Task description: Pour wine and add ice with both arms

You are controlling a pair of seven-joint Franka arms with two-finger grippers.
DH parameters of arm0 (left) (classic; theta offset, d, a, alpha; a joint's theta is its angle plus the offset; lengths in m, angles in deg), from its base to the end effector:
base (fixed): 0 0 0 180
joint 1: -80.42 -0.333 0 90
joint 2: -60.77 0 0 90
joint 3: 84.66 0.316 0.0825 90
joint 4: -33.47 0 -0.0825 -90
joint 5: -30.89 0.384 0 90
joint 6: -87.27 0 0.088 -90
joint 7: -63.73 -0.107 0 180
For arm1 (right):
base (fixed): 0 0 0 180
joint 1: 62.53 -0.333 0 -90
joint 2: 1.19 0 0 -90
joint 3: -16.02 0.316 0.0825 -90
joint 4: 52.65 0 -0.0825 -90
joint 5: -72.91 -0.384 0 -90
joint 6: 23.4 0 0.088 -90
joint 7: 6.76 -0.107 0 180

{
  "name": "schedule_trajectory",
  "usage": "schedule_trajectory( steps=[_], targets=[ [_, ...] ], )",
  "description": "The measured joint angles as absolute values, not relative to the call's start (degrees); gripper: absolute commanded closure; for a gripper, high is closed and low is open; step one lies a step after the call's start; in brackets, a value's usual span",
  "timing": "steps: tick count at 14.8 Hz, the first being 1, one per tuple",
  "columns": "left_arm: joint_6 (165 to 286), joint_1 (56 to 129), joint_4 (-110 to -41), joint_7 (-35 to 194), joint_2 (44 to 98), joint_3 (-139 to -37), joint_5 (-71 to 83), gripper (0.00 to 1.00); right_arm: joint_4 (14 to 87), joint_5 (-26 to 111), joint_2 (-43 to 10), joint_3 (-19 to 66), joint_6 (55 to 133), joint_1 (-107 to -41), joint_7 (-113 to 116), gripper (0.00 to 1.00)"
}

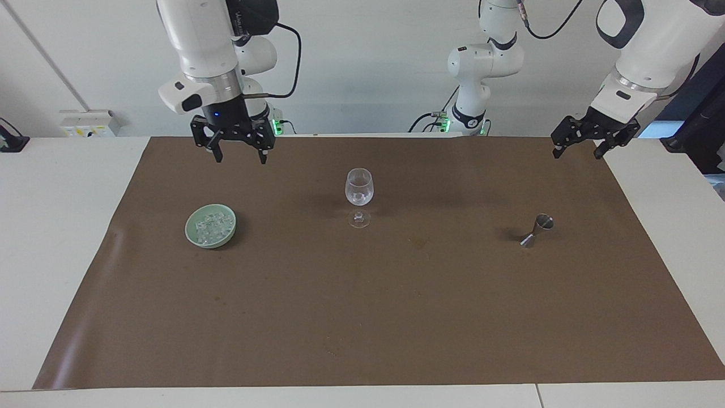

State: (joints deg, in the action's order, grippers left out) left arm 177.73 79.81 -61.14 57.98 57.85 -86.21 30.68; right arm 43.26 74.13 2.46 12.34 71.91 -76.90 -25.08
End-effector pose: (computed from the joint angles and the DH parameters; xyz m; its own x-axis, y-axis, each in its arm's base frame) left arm 0.5382 -0.0096 0.6151 0.9930 -0.1164 -0.0211 -0.1163 -0.9932 0.0044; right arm 0.5339 0.0975 0.6187 0.9898 -0.1312 0.0558 -0.1313 -0.9913 -0.0004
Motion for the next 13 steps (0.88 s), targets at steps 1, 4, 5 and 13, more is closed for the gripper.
schedule_trajectory(
  steps=[1, 4, 5, 13],
  targets=[
    [177.7, 79.8, -61.1, 58.0, 57.8, -86.2, 30.7, 0.00, 42.8, 72.8, 2.9, 11.9, 69.5, -74.7, -24.5, 0.00],
    [177.7, 79.6, -61.2, 58.0, 57.8, -86.2, 30.7, 0.00, 41.0, 68.4, 3.3, 10.1, 63.2, -64.7, -14.9, 0.00],
    [177.7, 79.5, -61.2, 58.0, 57.8, -86.2, 30.7, 0.00, 40.9, 68.2, 3.2, 8.9, 62.5, -62.7, -10.8, 0.00],
    [177.7, 79.4, -61.2, 58.0, 57.8, -86.2, 30.7, 0.00, 36.0, 73.7, 1.0, 14.4, 59.0, -60.1, -6.4, 0.00]
  ],
)
